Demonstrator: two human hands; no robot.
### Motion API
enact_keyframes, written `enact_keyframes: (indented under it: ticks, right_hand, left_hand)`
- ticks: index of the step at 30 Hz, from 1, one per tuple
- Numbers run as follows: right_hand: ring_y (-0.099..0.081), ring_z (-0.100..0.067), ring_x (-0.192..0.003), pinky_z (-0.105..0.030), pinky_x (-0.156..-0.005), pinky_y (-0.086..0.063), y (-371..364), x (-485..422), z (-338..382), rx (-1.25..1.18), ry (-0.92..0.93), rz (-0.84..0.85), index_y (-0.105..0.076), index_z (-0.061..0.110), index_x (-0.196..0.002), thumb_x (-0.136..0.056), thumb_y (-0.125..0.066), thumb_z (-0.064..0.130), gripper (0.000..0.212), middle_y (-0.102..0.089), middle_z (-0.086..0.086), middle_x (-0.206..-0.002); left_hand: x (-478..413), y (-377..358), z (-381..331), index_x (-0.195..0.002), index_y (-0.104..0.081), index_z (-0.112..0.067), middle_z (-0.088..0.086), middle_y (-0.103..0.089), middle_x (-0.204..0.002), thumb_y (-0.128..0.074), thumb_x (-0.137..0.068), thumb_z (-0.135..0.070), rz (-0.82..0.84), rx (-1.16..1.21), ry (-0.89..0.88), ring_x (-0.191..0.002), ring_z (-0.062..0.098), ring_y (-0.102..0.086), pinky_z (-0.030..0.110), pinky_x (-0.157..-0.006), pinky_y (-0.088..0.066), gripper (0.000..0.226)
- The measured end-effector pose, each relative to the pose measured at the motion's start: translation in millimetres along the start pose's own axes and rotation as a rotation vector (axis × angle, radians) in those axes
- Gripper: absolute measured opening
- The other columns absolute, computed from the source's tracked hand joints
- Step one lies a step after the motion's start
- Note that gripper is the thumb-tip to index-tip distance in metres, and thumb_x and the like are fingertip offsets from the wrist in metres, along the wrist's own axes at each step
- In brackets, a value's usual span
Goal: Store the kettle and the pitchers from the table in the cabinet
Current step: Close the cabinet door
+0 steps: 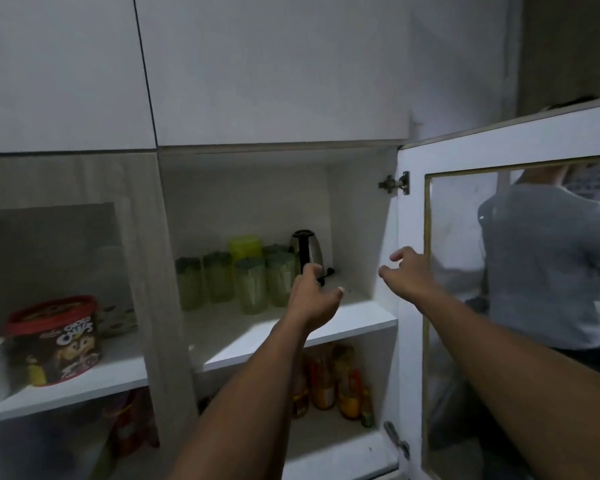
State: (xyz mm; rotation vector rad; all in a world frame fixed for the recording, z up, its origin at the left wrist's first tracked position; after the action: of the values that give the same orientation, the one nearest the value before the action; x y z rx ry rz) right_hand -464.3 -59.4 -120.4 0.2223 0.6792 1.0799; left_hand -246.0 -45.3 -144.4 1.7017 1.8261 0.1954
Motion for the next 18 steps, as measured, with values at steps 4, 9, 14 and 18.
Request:
enact_keyframes:
  ticks: [4,9,14,18]
  right_hand:
    - [-0.057,-0.025,-0.099,-0.038,-0.087,-0.049,96.4,13.4,-15.8,0.048,0.050,-0.120,-0.058,0.019,-0.117,-0.082,-0.065,0.035,0.039,-0.057,-0.009,-0.119]
    - [-0.058,-0.026,-0.093,-0.032,-0.076,-0.046,242.0,38.7,-52.3,0.137,0.113,-0.377,-0.062,0.014,-0.102,-0.084,-0.063,0.021,0.019,-0.061,-0.008,-0.103]
    - [-0.057,-0.025,-0.079,-0.035,-0.066,-0.046,382.2,82.3,-79.9,0.309,0.289,-0.792,-0.058,0.014,-0.090,-0.083,-0.057,0.012,0.008,-0.056,-0.005,-0.092]
    - [-0.055,-0.024,-0.092,-0.037,-0.069,-0.049,431.1,96.6,-91.2,0.375,0.405,-0.964,-0.055,0.014,-0.098,-0.081,-0.057,0.017,0.018,-0.054,-0.008,-0.103]
  left_hand:
    - [12.4,-59.4,-62.6,-0.144,-0.041,-0.016,0.013,-0.051,-0.139,-0.067,-0.088,-0.033,0.018,0.008,-0.088,-0.123,0.028,-0.054,0.045,-0.105,-0.048,0.063]
    - [39.2,-173.1,-171.6,-0.142,-0.042,-0.021,0.009,-0.054,-0.140,-0.066,-0.087,-0.031,0.117,0.071,-0.252,-0.119,0.029,-0.058,0.046,-0.098,-0.053,0.061]
    - [88.7,-292.5,-291.1,-0.144,-0.039,-0.027,0.004,-0.047,-0.145,-0.066,-0.088,-0.039,0.093,0.050,-0.491,-0.129,0.026,-0.051,0.046,-0.105,-0.050,0.063]
    - [128.0,-352.1,-348.6,-0.147,-0.030,-0.029,0.002,-0.037,-0.147,-0.064,-0.080,-0.066,0.005,-0.061,-0.692,-0.130,0.023,-0.043,0.044,-0.102,-0.051,0.083]
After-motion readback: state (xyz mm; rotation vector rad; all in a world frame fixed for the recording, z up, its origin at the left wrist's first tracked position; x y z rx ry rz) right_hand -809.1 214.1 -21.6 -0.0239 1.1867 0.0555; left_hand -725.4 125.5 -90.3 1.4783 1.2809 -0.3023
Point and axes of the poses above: each hand's wrist, its own x-axis away from the middle knuckle, its own y-axis out of the back of the hand, z = x × y, the point moved 7 cm from there along -x, towards the middle knuckle
